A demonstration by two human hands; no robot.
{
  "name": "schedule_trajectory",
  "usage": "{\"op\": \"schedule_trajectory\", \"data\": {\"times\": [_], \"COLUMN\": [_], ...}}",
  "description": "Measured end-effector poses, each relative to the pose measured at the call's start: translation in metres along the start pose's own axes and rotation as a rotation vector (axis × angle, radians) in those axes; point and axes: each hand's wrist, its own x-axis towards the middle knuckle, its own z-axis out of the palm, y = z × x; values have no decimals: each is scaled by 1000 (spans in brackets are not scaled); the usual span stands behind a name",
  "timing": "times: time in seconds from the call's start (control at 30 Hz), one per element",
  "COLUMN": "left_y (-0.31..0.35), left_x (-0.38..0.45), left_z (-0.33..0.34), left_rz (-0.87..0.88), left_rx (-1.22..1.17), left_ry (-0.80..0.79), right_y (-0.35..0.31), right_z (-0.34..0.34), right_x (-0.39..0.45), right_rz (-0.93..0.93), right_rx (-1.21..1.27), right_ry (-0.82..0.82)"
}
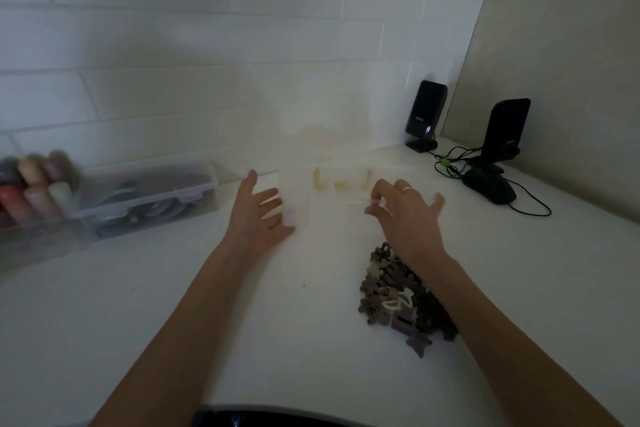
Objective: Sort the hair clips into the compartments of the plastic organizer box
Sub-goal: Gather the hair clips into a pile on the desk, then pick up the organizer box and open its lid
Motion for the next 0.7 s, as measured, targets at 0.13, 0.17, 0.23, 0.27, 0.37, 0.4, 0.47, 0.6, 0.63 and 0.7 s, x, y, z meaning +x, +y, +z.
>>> {"op": "schedule_trajectory", "data": {"times": [0.13,0.17,0.23,0.27,0.37,0.4,0.47,0.6,0.63,0.7], "left_y": [17,20,26,28,28,28,29,29,27,25], "left_x": [-11,-13,-20,-25,-29,-31,-32,-35,-34,-33], "left_z": [-20,-25,-31,-32,-45,-49,-58,-66,-66,-65], "left_rz": [1,9,24,33,99,123,170,226,241,291], "left_rx": [13,33,91,114,125,123,126,89,93,125], "left_ry": [8,-1,-11,-3,41,66,123,126,113,93], "right_y": [-17,-21,-31,-36,-47,-47,-45,-42,-41,-33], "right_z": [-7,-8,-7,-5,2,5,10,8,5,-4], "right_x": [-12,-14,-16,-17,-20,-21,-22,-23,-24,-25], "right_rz": [-103,-134,-198,-221,-258,-270,-312,-355,-354,-347], "right_rx": [114,141,170,180,196,216,294,427,441,405], "right_ry": [-14,-36,-79,-93,-114,-129,-194,-239,-168,50]}}
